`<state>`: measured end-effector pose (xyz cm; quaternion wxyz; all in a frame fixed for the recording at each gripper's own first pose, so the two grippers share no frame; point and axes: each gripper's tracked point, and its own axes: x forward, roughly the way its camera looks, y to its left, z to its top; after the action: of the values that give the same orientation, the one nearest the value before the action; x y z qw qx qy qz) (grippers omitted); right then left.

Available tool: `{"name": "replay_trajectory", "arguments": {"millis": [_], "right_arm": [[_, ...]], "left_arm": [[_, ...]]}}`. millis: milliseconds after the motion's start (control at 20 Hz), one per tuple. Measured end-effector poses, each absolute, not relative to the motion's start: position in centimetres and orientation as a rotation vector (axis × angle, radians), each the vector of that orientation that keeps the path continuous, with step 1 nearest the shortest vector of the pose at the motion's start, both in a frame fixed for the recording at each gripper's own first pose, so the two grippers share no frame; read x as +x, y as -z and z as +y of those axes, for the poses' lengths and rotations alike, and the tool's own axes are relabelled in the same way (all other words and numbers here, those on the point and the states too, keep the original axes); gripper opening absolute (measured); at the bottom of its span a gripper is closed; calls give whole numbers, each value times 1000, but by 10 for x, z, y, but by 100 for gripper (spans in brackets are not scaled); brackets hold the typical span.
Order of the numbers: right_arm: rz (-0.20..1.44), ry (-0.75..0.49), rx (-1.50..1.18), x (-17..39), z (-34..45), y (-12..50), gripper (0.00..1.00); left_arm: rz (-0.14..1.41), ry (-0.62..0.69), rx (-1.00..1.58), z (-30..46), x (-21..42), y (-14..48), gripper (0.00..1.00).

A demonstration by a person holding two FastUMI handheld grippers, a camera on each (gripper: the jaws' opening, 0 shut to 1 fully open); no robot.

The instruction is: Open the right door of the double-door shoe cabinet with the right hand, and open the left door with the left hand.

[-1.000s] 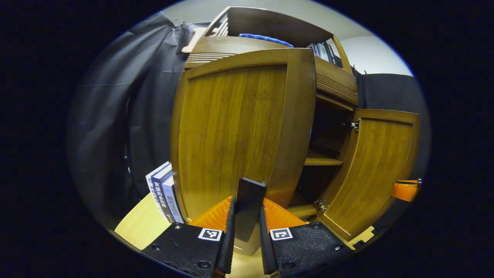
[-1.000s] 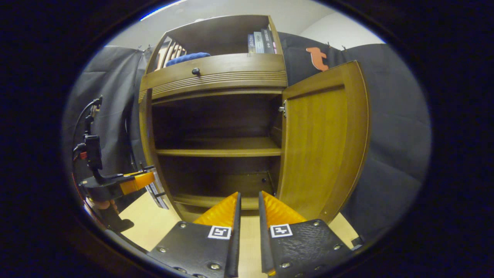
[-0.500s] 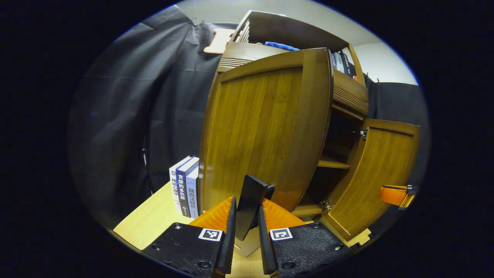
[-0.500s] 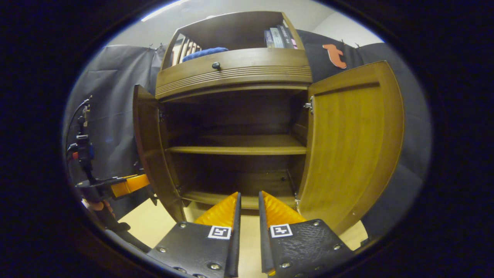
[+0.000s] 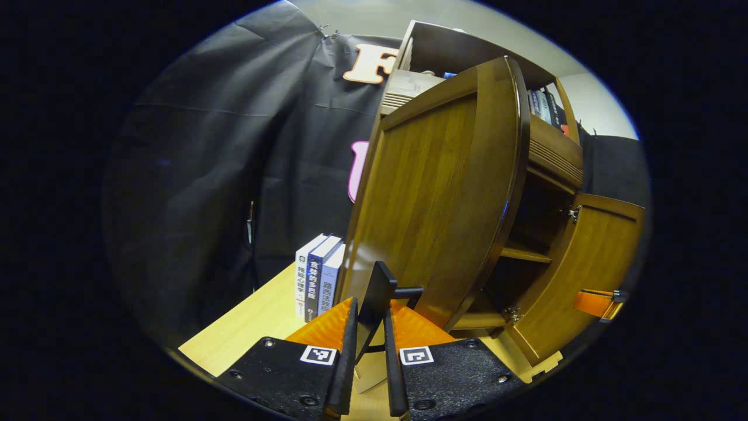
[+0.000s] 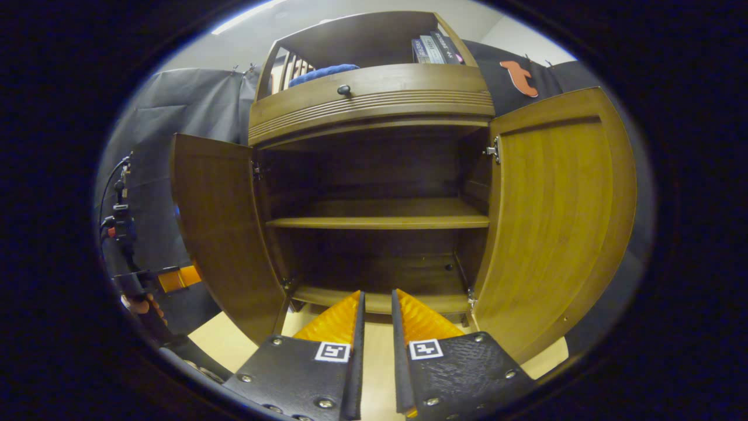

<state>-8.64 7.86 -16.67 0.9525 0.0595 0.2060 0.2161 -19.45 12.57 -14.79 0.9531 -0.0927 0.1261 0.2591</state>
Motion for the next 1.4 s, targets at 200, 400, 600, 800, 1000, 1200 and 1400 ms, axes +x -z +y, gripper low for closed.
{"name": "replay_trajectory", "arguments": {"millis": [200, 400, 600, 800, 1000, 1200, 1400], "right_arm": [[428, -464, 126, -82, 86, 168, 23], [431, -500, 126, -78, 96, 169, 23], [437, -536, 130, -77, 106, 170, 23], [438, -561, 133, -79, 113, 175, 23], [443, -581, 139, -79, 118, 176, 23], [435, -583, 152, -79, 121, 171, 23], [408, -567, 149, -77, 119, 159, 23]], "left_arm": [[254, -553, -195, 140, -203, 148, 25], [252, -589, -169, 149, -217, 144, 25], [239, -620, -174, 154, -233, 140, 25], [246, -673, -170, 161, -252, 141, 25], [246, -720, -150, 168, -268, 136, 25], [227, -777, -142, 173, -281, 124, 25], [203, -776, -113, 156, -281, 103, 25]]}}
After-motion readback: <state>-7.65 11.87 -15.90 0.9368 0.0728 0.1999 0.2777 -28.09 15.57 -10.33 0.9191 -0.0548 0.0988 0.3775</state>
